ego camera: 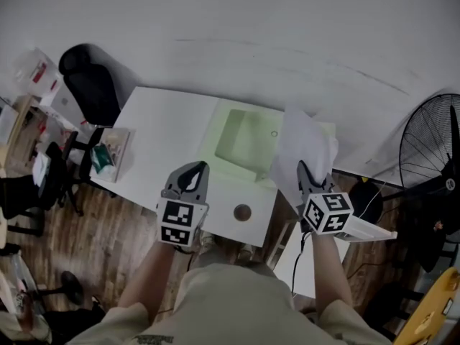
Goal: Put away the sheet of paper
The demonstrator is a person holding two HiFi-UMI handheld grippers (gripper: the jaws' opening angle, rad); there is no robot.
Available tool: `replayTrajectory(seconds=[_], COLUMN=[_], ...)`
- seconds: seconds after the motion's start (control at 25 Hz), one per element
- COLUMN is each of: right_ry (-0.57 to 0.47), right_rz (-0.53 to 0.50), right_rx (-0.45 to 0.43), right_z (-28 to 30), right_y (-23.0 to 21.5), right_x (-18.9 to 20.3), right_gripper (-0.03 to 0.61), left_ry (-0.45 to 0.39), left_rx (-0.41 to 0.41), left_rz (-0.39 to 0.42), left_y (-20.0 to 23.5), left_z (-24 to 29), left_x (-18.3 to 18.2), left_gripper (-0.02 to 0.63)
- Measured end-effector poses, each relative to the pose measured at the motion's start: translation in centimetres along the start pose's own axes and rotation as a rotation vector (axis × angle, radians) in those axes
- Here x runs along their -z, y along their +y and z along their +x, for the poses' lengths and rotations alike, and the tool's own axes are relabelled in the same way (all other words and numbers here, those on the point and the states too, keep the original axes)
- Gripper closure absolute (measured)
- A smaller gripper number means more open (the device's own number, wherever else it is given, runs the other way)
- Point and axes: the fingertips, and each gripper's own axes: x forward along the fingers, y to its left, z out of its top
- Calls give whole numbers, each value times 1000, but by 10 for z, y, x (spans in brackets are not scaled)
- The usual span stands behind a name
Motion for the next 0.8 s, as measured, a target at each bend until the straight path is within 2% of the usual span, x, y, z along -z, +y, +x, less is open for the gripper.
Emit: replayTrajectory(seconds=[0.28,0.52,0.8], right_ry=[91,204,298], right_rz=[89,137,182], right_rx=[29,105,151], right_z=[51,92,136], right_y=[-23,-46,-57], right_x=[32,72,105], right_gripper=[555,555,555], left_ry=[87,152,267], left_rx=[48,108,177], left_rz=[-9,-19,7], left_y=[22,51,80], left_z=[45,88,137], left_x=[34,60,106], left_gripper=[589,589,589])
